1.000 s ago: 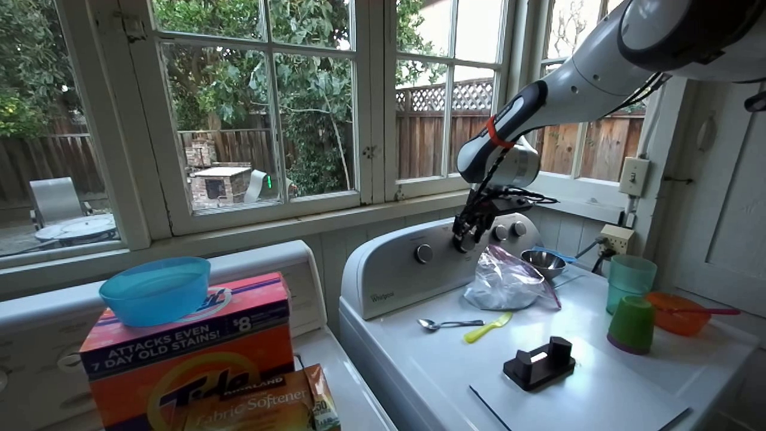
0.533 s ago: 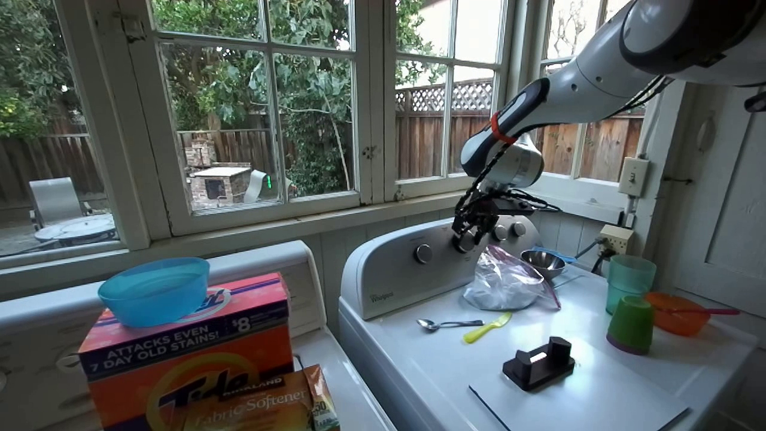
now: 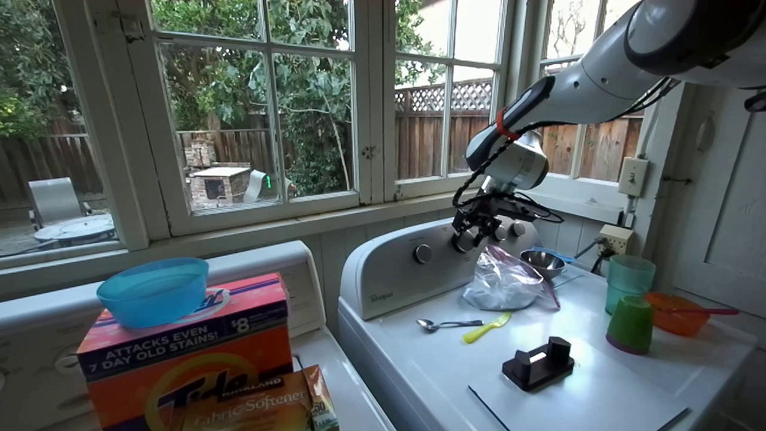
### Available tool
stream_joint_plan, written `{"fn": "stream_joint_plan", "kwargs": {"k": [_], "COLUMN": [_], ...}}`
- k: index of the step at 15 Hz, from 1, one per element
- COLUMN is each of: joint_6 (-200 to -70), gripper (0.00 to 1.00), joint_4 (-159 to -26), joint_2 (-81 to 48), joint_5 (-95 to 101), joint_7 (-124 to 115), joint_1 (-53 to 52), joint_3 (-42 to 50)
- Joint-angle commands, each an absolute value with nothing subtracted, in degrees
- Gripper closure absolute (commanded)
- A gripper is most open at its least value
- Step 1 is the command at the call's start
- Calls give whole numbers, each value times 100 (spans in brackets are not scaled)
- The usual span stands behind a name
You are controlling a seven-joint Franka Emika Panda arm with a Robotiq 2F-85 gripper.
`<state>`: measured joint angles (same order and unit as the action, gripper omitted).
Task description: Turn the second knob from the left to the right.
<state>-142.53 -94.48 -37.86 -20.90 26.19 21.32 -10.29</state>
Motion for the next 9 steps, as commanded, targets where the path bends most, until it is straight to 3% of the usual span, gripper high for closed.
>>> {"fn": "stream_joint_plan", "kwargs": {"k": [1,9], "joint_6": [-13946,-13954], "gripper": [51,51], "joint_4": [-9403,-9362], "joint_2": [-3874,-4050], "joint_5": [-2796,-3628], "joint_7": [2588,2569], "joint_1": [2174,2365], "joint_3": [-1441,-1568]}}
